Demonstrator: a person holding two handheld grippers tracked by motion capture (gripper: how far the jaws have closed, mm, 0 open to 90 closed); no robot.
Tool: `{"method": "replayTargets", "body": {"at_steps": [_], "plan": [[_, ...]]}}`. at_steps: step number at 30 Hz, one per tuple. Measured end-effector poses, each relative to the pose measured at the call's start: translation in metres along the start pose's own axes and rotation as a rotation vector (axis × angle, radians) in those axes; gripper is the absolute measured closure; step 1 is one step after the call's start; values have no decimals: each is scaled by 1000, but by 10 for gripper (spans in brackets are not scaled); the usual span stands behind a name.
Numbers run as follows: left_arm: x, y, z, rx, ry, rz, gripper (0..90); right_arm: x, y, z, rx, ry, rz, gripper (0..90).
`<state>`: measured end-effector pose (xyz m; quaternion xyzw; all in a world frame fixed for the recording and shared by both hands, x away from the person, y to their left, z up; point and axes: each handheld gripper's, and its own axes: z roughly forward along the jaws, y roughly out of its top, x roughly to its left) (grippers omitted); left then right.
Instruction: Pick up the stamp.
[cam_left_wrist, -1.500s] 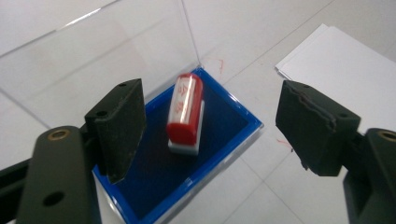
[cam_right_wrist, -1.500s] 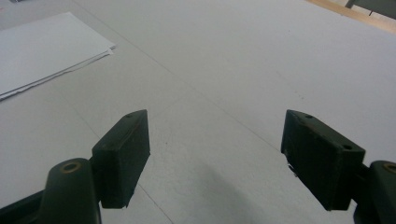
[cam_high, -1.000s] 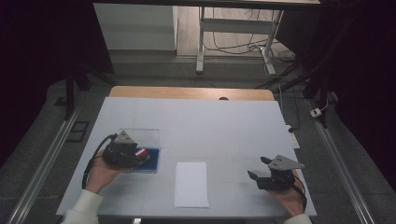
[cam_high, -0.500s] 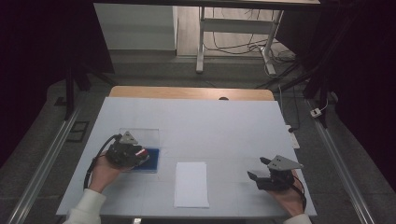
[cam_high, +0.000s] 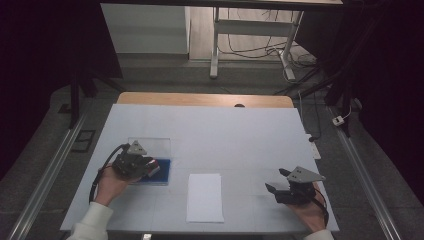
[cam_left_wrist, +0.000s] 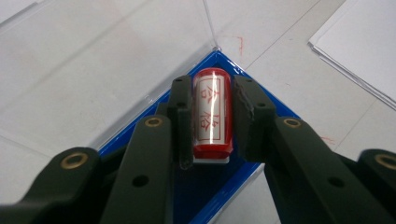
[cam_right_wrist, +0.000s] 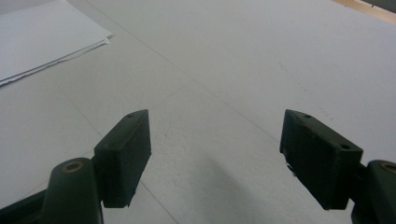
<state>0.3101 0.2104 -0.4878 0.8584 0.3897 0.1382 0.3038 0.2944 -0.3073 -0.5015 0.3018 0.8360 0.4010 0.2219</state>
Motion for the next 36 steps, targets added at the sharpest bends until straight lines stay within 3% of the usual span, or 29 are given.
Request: {"method": "replayTargets", "body": {"at_steps": [4, 12, 26, 36], "plan": [[-1, 0, -1, -2, -1, 6, 701, 0, 0, 0, 1, 0, -2, 245], [-2, 1, -12, -43, -27, -10, 703, 1, 0, 0, -6, 0, -4, 249], [-3, 5, -39, -121, -30, -15, 702, 1, -1, 0, 6, 2, -13, 255], [-1, 7, -41, -128, -19, -27, 702, 3, 0, 1, 11, 8, -19, 258]]}}
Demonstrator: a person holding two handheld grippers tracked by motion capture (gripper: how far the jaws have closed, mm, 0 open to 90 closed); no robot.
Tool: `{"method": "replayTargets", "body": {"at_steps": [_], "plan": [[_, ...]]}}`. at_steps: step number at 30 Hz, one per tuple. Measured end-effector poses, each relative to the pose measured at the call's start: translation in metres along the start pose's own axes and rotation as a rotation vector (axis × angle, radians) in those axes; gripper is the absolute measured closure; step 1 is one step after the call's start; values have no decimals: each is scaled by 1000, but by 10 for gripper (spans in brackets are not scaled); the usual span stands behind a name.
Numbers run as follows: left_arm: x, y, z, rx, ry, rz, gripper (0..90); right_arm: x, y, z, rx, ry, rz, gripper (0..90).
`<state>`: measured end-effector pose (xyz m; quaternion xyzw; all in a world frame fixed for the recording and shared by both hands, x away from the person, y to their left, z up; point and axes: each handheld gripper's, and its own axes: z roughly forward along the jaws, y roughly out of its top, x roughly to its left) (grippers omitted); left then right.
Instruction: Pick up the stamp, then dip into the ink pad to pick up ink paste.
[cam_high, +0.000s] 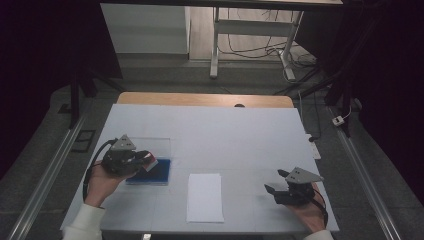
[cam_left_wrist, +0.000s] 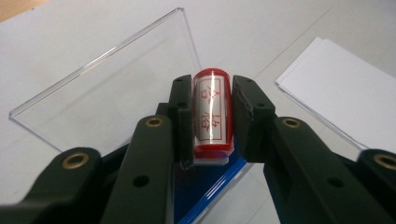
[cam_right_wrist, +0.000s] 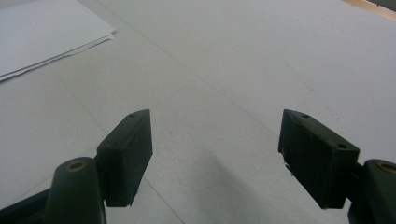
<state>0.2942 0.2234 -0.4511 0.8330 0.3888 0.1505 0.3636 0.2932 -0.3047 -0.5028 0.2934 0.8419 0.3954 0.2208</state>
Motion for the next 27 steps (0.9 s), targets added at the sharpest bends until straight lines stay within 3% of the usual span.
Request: {"method": "replayTargets", "body": {"at_steps": [15, 27], "plan": [[8, -6, 19, 91, 39, -14, 702, 1, -1, 3, 20, 4, -5, 260], [11, -9, 26, 122, 51, -24, 703, 1, -1, 3, 26, 5, -7, 261]]}}
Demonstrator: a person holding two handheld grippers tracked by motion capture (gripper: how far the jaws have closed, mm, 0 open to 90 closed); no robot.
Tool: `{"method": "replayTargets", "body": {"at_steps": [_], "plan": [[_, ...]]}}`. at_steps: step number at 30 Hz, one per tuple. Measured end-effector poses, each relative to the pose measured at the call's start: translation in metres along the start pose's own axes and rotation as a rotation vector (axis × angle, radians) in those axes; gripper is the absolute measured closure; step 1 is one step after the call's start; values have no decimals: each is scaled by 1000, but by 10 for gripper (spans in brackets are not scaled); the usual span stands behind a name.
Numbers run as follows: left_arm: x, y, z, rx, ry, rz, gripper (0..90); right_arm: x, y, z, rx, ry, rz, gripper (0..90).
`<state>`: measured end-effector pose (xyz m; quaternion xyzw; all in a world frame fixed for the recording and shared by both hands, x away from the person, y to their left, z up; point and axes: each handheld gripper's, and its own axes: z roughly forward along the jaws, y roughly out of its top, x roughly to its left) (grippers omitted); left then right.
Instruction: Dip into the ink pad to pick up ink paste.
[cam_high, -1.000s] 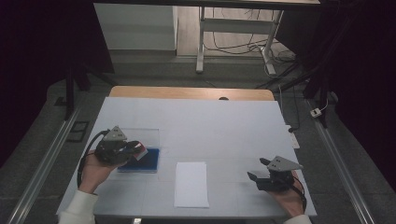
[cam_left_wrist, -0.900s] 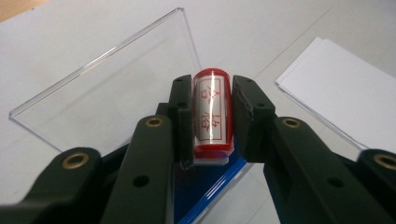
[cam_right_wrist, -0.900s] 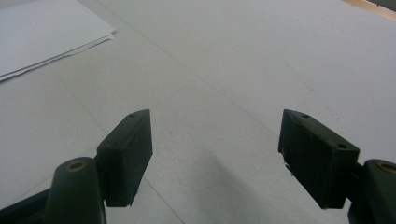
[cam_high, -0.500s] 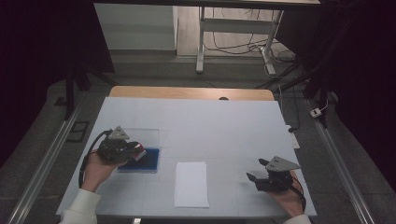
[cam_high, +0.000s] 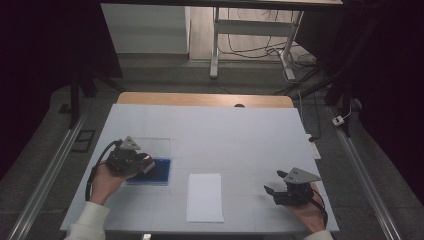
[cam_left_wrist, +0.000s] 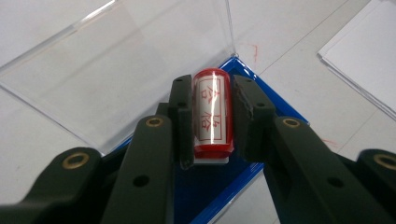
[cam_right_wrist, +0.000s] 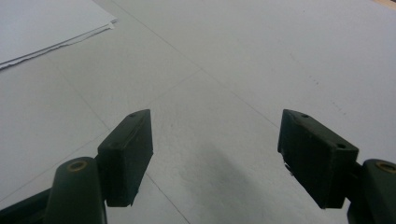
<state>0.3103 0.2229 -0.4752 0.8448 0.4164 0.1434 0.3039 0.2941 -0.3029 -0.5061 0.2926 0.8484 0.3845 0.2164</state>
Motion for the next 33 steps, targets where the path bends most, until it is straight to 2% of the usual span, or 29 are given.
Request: {"method": "replayTargets", "body": {"at_steps": [14, 33], "plan": [[1, -2, 10, 45, 7, 5, 702, 0, -1, 0, 12, -2, -3, 262], [-2, 0, 12, 76, 26, 18, 705, 1, -1, 1, 17, 0, -6, 262]]}}
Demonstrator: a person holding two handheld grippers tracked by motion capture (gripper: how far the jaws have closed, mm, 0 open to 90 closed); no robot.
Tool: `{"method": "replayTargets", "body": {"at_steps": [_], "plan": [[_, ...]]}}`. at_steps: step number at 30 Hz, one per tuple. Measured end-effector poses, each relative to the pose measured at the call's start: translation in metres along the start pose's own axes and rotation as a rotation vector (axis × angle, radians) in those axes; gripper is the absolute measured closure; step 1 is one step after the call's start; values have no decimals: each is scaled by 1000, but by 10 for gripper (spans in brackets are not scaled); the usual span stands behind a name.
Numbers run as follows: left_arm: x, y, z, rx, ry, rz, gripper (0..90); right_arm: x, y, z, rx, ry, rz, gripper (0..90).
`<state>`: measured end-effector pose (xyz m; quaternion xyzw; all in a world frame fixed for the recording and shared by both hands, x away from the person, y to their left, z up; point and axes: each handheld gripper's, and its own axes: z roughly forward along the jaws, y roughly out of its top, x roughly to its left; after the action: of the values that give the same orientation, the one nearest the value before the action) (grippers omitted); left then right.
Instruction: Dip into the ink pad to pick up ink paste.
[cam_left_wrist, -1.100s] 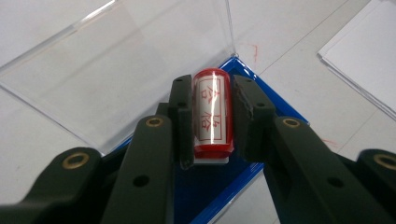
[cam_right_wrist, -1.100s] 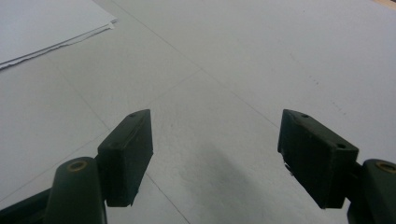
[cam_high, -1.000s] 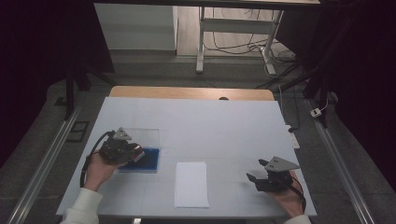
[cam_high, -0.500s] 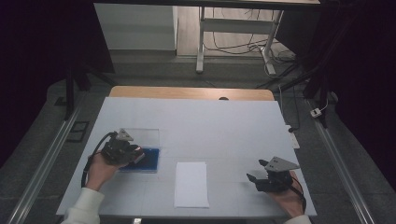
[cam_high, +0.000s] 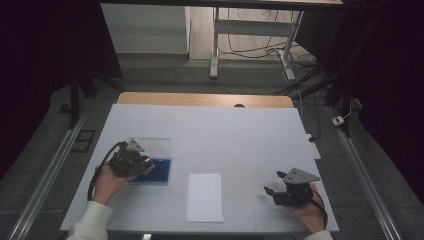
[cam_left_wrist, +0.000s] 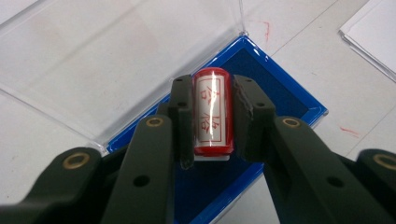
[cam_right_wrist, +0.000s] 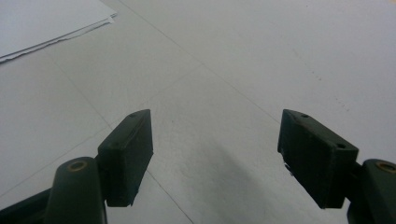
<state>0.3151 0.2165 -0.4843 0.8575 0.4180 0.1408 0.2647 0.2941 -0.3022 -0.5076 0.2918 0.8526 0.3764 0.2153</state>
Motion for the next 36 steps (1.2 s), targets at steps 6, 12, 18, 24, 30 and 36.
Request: {"method": "replayTargets", "body": {"at_steps": [6, 12, 18, 24, 30, 36], "plan": [[-1, 1, 0, 9, 4, 3, 705, 0, 0, 0, 3, -1, -1, 262], [-2, 2, 3, 23, 8, 3, 706, 0, 0, -1, -2, -5, -3, 268], [-5, 3, 4, 35, 28, 16, 707, 1, 0, 0, 6, -2, -8, 267], [-8, 4, 5, 44, 48, 33, 708, 1, 1, 0, 8, -1, -7, 267], [-7, 3, 6, 40, 42, 30, 708, 2, 1, 1, 8, -2, -12, 268], [-7, 3, 6, 40, 37, 26, 708, 2, 1, 2, 10, -2, -10, 267]]}}
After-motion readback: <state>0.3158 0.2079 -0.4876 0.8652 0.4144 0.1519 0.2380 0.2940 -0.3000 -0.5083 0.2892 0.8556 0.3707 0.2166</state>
